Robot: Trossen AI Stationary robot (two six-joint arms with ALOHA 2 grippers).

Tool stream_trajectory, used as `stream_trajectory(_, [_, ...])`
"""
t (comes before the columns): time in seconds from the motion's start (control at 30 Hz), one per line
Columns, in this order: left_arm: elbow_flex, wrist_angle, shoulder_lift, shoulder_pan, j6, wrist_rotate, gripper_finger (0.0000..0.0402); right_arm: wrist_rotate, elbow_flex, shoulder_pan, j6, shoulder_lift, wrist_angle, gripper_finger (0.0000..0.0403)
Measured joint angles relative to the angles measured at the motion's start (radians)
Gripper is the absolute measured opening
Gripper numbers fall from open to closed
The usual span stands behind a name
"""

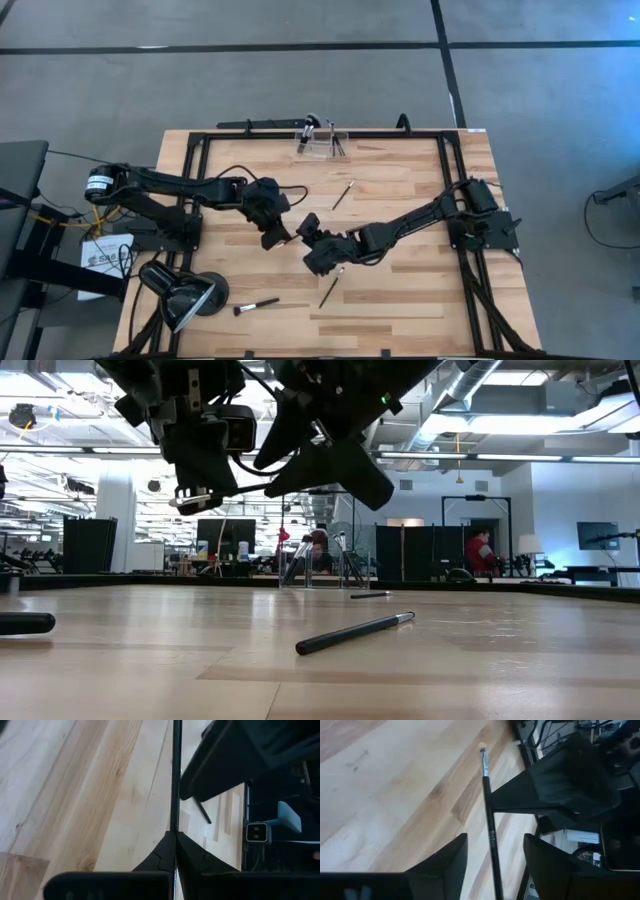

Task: Sort items
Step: Put the eyeshadow brush into the right section of the transparent organizer

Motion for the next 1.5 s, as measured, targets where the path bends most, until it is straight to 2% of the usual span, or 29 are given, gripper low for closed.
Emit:
stream_trajectory(0.33, [0.0, 0.012, 0.0, 0.0, -0.011, 0.0, 0.0005, -0.023, -0.001, -0.01, -0.007, 0.0, -0.02, 0.0107])
stream_trajectory(1.07, [0.0, 0.018, 0.0, 0.0, -0.015, 0.019, 0.0006, -0.095, -0.001, -0.042, -0.007, 0.0, -0.02, 0.0094])
stream_trajectory(1.2, [0.0, 0.019, 0.0, 0.0, -0.015, 0.019, 0.0006, -0.109, -0.001, -0.042, -0.007, 0.0, -0.019, 0.0067])
stream_trajectory(1.33, [0.0, 0.019, 0.0, 0.0, -0.015, 0.018, 0.0006, -0.108, -0.001, -0.041, -0.007, 0.0, -0.019, 0.0017])
stream_trajectory(1.5, [0.0, 0.019, -0.001, -0.001, -0.015, 0.02, 0.0006, -0.11, -0.001, -0.04, 0.03, -0.001, -0.012, 0.0009])
